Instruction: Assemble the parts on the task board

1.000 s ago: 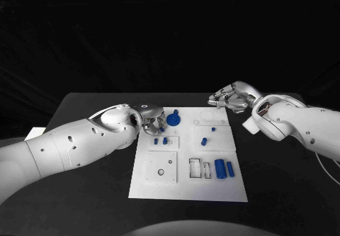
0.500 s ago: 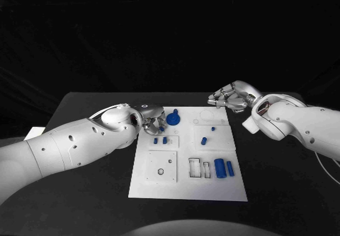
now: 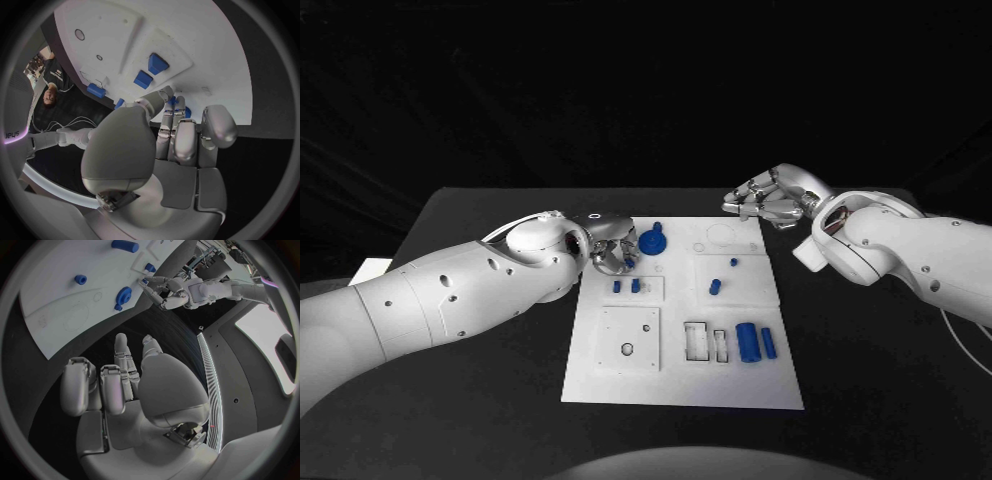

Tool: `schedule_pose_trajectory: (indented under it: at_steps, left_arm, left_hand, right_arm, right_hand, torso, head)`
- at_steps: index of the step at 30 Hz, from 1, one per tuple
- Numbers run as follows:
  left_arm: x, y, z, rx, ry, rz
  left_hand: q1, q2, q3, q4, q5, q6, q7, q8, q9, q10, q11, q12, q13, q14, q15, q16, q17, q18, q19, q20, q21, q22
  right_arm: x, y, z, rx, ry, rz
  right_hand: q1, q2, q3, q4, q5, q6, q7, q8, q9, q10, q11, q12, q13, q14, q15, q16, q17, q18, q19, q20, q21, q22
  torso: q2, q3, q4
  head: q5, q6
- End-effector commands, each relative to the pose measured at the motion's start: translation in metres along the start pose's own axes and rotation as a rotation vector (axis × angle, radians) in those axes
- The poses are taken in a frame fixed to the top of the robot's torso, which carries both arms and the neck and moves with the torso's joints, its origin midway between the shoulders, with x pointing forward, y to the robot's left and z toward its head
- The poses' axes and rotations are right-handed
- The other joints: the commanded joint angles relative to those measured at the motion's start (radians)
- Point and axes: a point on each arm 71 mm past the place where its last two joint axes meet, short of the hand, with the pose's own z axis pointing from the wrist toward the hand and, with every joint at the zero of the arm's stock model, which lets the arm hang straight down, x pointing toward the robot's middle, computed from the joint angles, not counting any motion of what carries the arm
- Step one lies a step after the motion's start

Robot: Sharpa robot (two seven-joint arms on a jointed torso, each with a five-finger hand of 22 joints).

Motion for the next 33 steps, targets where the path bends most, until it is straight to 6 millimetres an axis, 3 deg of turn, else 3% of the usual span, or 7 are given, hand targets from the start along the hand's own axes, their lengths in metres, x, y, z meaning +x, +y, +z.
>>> schedule_pose_trajectory:
  at_steps: [1, 12, 33]
  left_arm:
    - [0.0002, -0.0025, 0.0005, 0.014, 0.006, -0.006]
    - [-0.0025, -0.002, -0.0001, 0.013, -0.031, -0.009]
    - [-0.0048, 0.0057, -0.0087, -0.003, -0.053, -0.02]
  left_hand:
    - [0.005, 0.011, 0.008, -0.001, 0.003, 0.006, 0.002, -0.003, 0.002, 0.017, -0.003, -0.004, 0.003, 0.01, -0.001, -0.001, 0.003, -0.015, 0.014, 0.004, 0.0, 0.004]
    - [0.011, 0.022, 0.011, -0.001, 0.003, 0.016, -0.001, 0.0, 0.005, 0.051, -0.011, -0.003, 0.01, 0.011, -0.008, 0.001, 0.006, -0.017, 0.017, -0.001, 0.012, 0.017]
    - [0.012, 0.021, 0.01, -0.002, 0.002, 0.017, -0.001, 0.0, 0.005, 0.053, -0.011, -0.005, 0.01, 0.011, -0.008, 0.003, 0.01, -0.018, 0.018, -0.002, 0.016, 0.021]
  right_arm:
    - [0.0012, 0.0012, 0.0002, -0.011, 0.008, -0.001]
    - [0.0011, 0.001, 0.0005, -0.012, 0.007, -0.002]
    - [0.0015, 0.0001, 0.0011, -0.01, 0.007, -0.001]
  right_hand:
    - [-0.002, 0.011, -0.006, 0.0, -0.001, 0.006, 0.002, -0.006, -0.001, 0.005, 0.001, -0.004, -0.001, 0.073, -0.003, -0.006, 0.119, 0.008, -0.006, 0.0, -0.004, -0.001]
    - [-0.002, 0.011, -0.006, 0.0, -0.001, 0.006, 0.002, -0.006, -0.001, 0.005, 0.001, -0.004, -0.001, 0.073, -0.003, -0.006, 0.119, 0.008, -0.006, 0.0, -0.004, -0.001]
    - [-0.002, 0.011, -0.006, 0.0, -0.001, 0.006, 0.002, -0.006, -0.001, 0.005, 0.001, -0.004, -0.001, 0.073, -0.003, -0.006, 0.119, 0.008, -0.006, 0.0, -0.004, -0.001]
  torso:
    - [0.0, 0.0001, 0.0003]
    - [0.0, 0.0002, 0.0]
    - [0.0, 0.0006, 0.0013]
  head:
    - [0.0, 0.0]
    - [0.002, 0.002]
    - [0.002, 0.004]
